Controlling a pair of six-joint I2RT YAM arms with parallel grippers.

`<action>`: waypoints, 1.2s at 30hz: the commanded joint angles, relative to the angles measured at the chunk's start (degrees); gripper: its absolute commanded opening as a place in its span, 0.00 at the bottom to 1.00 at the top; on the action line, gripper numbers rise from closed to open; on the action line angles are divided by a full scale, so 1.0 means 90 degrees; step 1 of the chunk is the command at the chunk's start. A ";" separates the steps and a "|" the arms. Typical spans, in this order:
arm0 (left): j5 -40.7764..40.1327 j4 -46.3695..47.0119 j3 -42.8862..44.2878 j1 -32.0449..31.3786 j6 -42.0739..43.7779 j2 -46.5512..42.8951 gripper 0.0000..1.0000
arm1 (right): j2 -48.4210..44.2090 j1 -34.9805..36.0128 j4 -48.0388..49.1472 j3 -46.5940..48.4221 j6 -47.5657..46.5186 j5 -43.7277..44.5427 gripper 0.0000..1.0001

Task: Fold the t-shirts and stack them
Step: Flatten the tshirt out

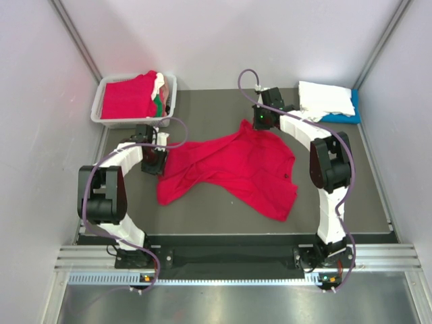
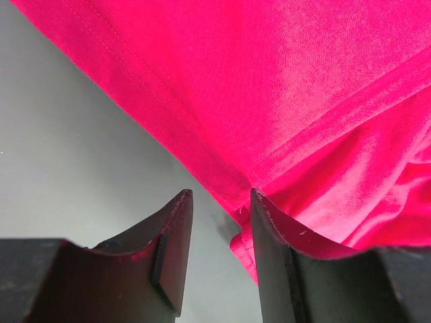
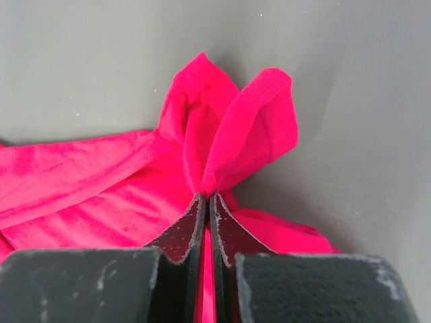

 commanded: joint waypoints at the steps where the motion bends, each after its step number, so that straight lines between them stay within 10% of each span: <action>1: -0.0012 0.0089 0.0046 -0.0029 -0.0090 -0.0160 0.44 | -0.0377 -0.0035 0.0205 0.0053 0.0057 -0.0060 0.00; 25: -0.0178 0.0255 -0.0013 -0.0088 -0.0051 0.0152 0.43 | -0.0407 -0.0035 0.0176 0.0092 0.0057 -0.0070 0.00; 29: -0.0168 0.0255 0.0016 -0.0088 -0.0070 0.0182 0.24 | -0.0426 -0.0035 0.0166 0.0072 0.0038 -0.0060 0.00; 36: -0.0120 0.0206 0.0085 -0.0097 -0.0109 0.0055 0.24 | -0.0446 -0.0035 0.0176 0.0082 0.0038 -0.0060 0.00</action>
